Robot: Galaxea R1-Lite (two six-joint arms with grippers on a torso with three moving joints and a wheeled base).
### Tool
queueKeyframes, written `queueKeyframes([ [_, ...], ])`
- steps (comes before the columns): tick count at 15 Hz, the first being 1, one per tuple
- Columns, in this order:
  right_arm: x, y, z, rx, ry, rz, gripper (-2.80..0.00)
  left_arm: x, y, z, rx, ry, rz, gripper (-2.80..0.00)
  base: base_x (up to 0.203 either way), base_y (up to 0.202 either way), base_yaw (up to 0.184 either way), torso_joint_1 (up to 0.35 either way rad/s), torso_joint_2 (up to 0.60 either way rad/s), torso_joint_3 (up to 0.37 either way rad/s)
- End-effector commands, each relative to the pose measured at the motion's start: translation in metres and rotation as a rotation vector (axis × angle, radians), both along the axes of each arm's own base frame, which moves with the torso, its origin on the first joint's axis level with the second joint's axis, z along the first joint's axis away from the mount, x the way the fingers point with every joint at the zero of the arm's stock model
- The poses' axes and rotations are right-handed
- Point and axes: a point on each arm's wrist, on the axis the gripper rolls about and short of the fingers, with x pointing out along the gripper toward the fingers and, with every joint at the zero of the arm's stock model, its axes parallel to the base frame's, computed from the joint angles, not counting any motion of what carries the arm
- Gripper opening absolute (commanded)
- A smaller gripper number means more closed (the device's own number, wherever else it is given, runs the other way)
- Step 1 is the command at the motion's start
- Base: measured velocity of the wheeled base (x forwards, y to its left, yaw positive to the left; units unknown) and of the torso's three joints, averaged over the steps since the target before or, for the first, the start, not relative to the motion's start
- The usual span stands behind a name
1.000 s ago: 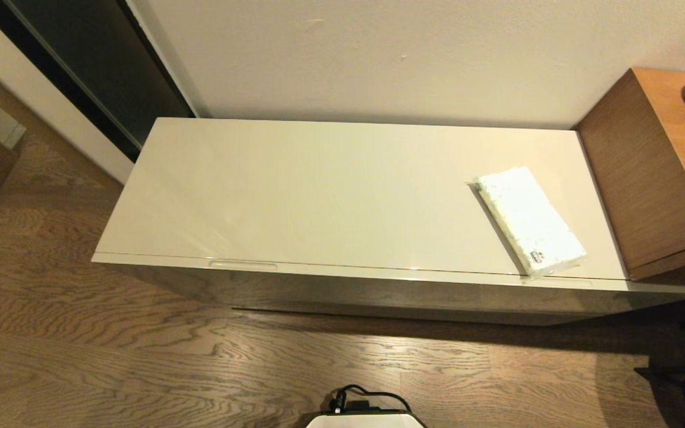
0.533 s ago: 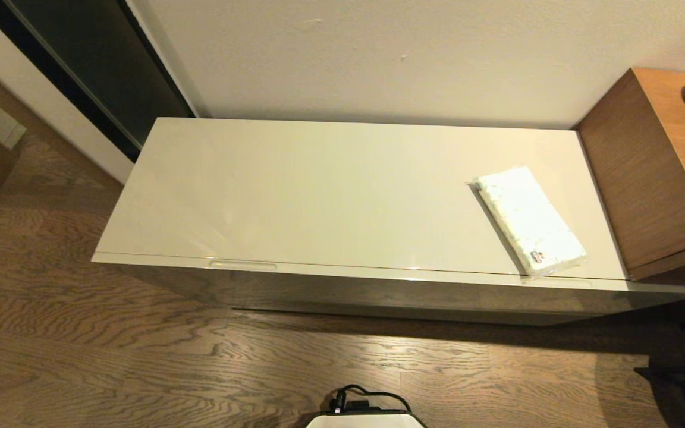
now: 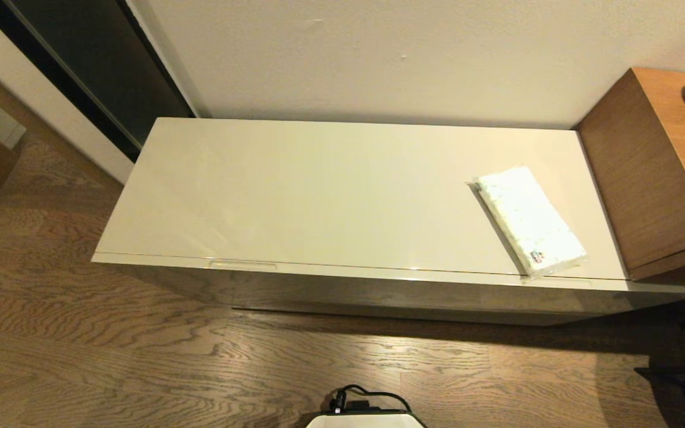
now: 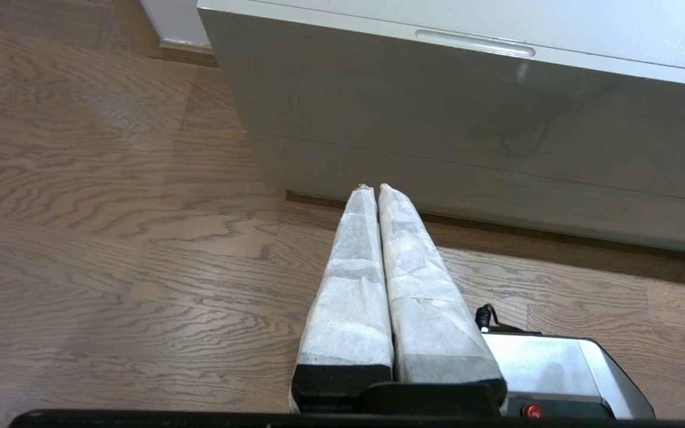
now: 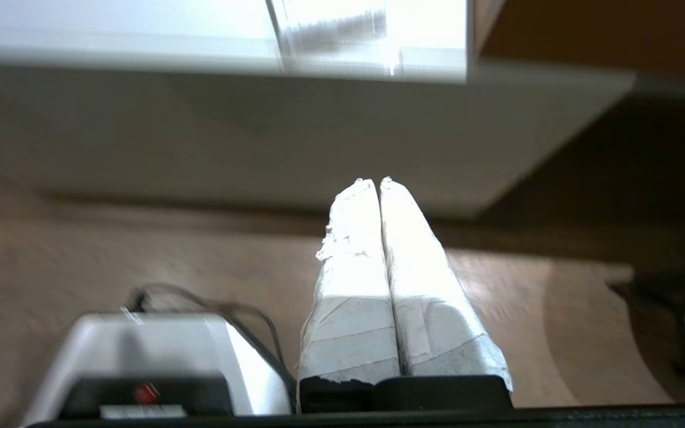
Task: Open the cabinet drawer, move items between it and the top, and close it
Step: Open the drawer
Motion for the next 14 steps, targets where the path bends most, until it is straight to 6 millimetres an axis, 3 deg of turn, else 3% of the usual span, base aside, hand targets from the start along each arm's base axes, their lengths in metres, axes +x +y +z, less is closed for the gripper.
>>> queueKeyframes([
  [1,-0.011,0.0,0.025,0.023,-0.054,0.014,-2.8,0.0,0.0,0.0,-0.001,0.001,0.0,-2.8,0.0,0.0,0.0,0.0,0.0,0.0],
  [3,-0.04,0.002,0.062,0.096,-0.079,0.071,-2.8,0.0,0.0,0.0,-0.001,0.001,0.0,-2.8,0.0,0.0,0.0,0.0,0.0,0.0],
  [5,-0.064,0.004,0.078,0.163,-0.027,0.154,-2.8,0.0,0.0,0.0,-0.001,0.001,0.0,-2.8,0.0,0.0,0.0,0.0,0.0,0.0],
  [7,-0.058,0.004,0.092,0.194,0.046,0.152,-2.8,0.0,0.0,0.0,-0.001,0.001,0.002,-2.8,0.0,0.0,0.0,0.0,0.0,0.0],
  [9,-0.022,0.003,0.121,0.245,0.14,0.091,-2.8,0.0,0.0,0.0,-0.001,0.001,0.001,-2.8,0.0,0.0,0.0,0.0,0.0,0.0],
  [11,0.048,0.001,0.143,0.279,0.228,0.008,-2.8,0.0,0.0,0.0,-0.001,0.001,0.0,-2.8,0.0,0.0,0.0,0.0,0.0,0.0],
  [14,0.155,-0.003,0.132,0.279,0.246,-0.074,-2.8,0.0,0.0,0.0,-0.002,0.001,0.0,-2.8,0.0,0.0,0.0,0.0,0.0,0.0],
])
